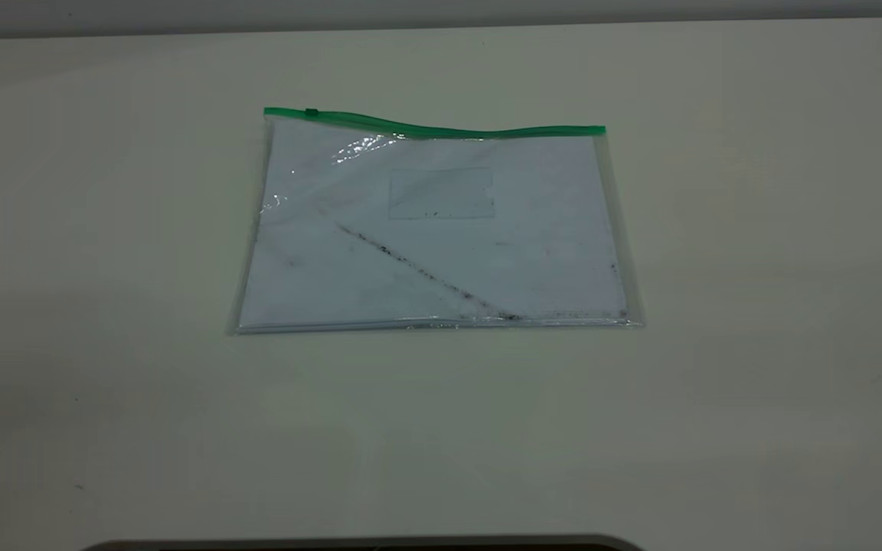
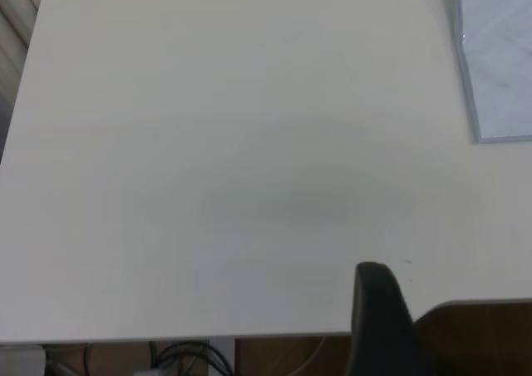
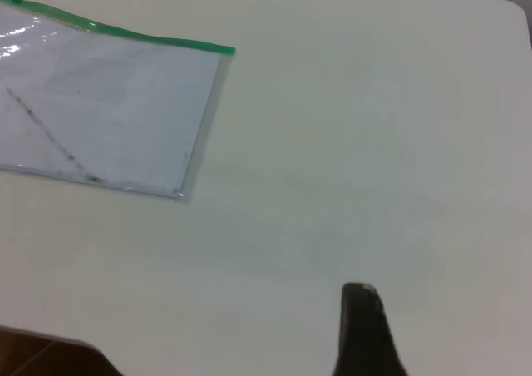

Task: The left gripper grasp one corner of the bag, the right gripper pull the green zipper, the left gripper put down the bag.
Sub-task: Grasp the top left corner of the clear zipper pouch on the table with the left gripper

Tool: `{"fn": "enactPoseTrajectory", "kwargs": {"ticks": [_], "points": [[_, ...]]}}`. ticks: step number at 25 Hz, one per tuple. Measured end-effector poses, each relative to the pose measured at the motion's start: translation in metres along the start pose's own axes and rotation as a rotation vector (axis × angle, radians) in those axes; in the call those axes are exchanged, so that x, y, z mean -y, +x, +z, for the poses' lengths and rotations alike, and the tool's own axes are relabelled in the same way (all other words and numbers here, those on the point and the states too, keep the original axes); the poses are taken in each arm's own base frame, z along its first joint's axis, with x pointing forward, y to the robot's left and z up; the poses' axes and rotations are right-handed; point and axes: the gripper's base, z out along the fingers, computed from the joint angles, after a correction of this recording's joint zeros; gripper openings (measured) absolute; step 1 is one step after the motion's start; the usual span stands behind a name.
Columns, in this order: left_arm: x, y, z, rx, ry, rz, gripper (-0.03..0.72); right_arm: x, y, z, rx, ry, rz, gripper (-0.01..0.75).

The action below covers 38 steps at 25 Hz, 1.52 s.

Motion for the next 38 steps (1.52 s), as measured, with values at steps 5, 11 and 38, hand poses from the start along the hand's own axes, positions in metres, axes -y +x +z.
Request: {"fn": "enactPoseTrajectory", "kwargs": {"ticks": [5,11,38], "points": [[0.000,0.000,0.000,0.000,0.000,0.000,0.494,-0.003,0.000,0.000,0.002,-0.029,0.012,0.516],[0.000,0.000,0.000,-0.005,0.000,-0.008,0.494,-0.002,-0.002,0.002,-0.007,-0.021,0.035,0.475],[-0.013,-0.148,0.228,-0.458,0.125,-0.036,0.519,-0.046,-0.116,0.232,-0.154,-0.475,-0.132,0.580]]}}
